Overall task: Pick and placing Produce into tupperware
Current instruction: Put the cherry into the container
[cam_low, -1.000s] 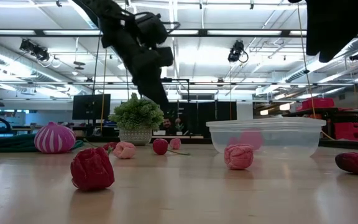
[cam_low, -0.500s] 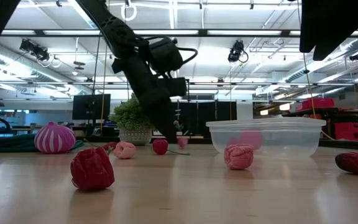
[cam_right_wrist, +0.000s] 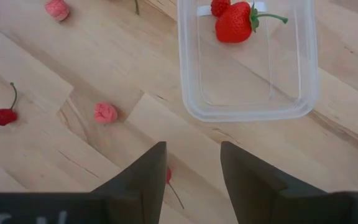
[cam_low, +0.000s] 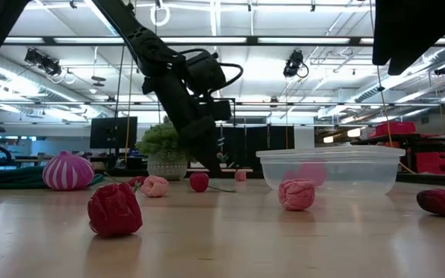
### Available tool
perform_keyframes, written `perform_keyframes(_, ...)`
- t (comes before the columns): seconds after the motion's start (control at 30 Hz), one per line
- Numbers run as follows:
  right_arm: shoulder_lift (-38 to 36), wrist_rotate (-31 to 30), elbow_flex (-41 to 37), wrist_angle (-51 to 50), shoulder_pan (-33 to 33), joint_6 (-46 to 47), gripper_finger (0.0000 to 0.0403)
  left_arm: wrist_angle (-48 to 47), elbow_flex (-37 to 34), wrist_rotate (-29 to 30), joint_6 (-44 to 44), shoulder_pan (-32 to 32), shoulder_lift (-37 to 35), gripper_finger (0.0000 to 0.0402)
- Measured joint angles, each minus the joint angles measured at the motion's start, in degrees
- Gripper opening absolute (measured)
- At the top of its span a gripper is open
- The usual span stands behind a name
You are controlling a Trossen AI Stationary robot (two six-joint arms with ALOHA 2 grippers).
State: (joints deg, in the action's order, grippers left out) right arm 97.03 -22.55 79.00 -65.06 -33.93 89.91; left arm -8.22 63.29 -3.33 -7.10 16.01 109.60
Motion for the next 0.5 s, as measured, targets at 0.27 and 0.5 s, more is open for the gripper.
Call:
perform_keyframes(0.27, 0.00, 0.01, 0.00, -0.02, 0.04, -0.07, 0.0160, 13.37, 0.02, 2.33, -0.23, 2.39, -0.11, 0.0138)
perform_keyframes(0.5, 0.00, 0.02, 0.00, -0.04, 0.04, -0.09, 0.0160, 18.90, 0.02, 7.16, 0.42, 5.08, 0.32, 0.0137)
